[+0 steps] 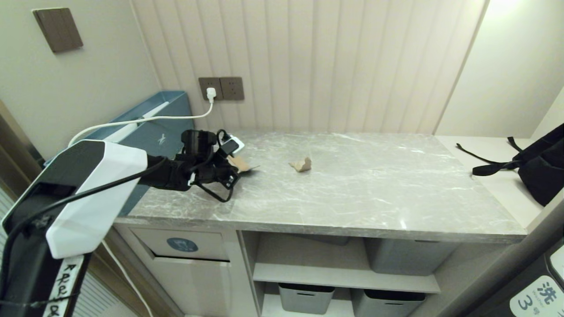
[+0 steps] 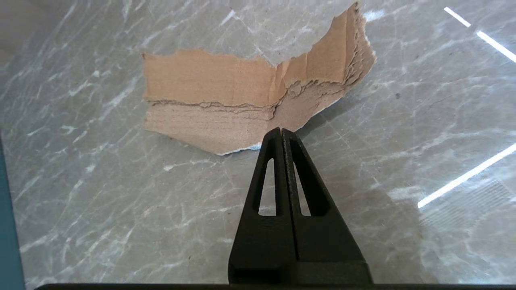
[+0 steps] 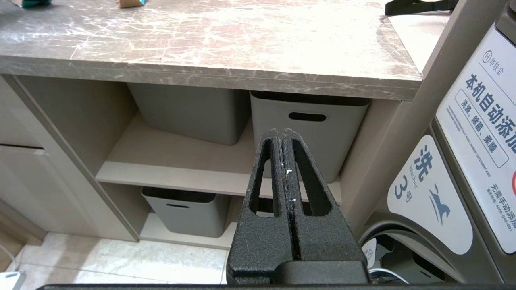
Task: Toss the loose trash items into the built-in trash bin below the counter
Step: Pick up the garbage
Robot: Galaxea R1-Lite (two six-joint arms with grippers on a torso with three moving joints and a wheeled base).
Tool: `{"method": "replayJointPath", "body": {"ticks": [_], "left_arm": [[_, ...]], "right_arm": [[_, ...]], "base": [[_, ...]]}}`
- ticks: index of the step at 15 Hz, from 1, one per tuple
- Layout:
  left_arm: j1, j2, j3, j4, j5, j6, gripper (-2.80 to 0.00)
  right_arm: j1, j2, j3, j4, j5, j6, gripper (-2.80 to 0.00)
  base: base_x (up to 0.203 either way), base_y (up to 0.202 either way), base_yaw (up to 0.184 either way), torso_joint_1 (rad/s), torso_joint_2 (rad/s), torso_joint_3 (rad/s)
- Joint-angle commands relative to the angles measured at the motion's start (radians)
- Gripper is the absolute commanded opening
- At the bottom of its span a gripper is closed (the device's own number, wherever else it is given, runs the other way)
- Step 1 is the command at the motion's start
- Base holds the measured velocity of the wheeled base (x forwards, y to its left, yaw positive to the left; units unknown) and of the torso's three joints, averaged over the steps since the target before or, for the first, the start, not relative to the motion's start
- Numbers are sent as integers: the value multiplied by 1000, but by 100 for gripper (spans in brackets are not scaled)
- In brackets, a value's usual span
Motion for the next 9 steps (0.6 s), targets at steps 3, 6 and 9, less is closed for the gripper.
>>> {"method": "replayJointPath", "body": {"ticks": [3, 6, 9], "left_arm": [[0, -26, -10, -16, -39, 4, -280], [-10, -17, -46, -13, -55, 4, 0], [-30, 2, -81, -17, -66, 4, 0]], "right_arm": [[0, -2, 0, 0, 0, -1, -280], [0, -2, 0, 0, 0, -1, -280], [0, -2, 0, 0, 0, -1, -280]], "base": [[0, 0, 0, 0, 0, 0], [0, 0, 0, 0, 0, 0], [0, 0, 0, 0, 0, 0]]}}
